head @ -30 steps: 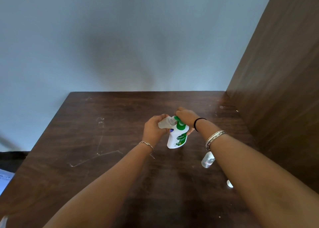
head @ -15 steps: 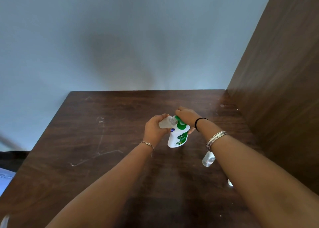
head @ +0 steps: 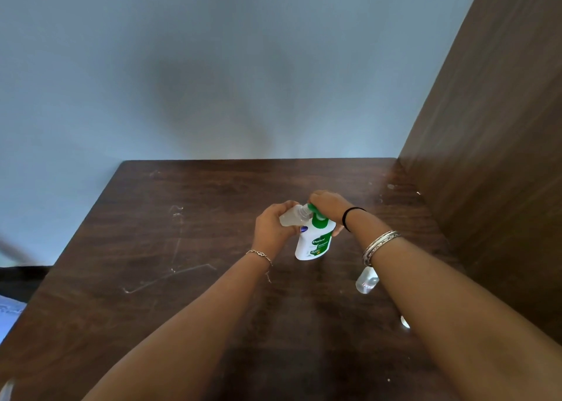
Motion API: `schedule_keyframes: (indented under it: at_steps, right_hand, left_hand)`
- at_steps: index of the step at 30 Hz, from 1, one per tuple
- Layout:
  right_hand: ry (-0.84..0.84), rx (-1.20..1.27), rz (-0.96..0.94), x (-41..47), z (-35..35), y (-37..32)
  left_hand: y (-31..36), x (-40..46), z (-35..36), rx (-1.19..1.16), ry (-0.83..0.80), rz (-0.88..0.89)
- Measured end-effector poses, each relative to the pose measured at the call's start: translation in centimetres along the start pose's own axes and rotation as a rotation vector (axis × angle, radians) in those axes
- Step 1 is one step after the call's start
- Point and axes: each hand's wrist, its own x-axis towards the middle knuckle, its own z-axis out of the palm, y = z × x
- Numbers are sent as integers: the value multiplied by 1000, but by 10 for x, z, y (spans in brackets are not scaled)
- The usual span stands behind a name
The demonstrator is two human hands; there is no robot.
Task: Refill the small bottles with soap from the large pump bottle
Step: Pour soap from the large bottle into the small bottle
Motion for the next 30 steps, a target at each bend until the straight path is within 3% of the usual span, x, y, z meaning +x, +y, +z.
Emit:
schedule_keyframes:
  at_steps: [6,13,17,21,30]
  right_hand:
    - [100,-37,-38,-3,4,2]
    - [-17,-44,-26,-10,-2,-2]
    - [18,-20,44,-5,1,-3]
    - [85,-42,-26,2,6,3]
    - [-12,26,34,-8,0,-1]
  left_hand:
    - [-4,0,1,43,-5,-5]
    - [-2,2,2,6,-5,2]
    - [-3,3,2,9,-4,2]
    - [-6,2,2,46,-9,6]
    - [-2,4,2,32,-4,19]
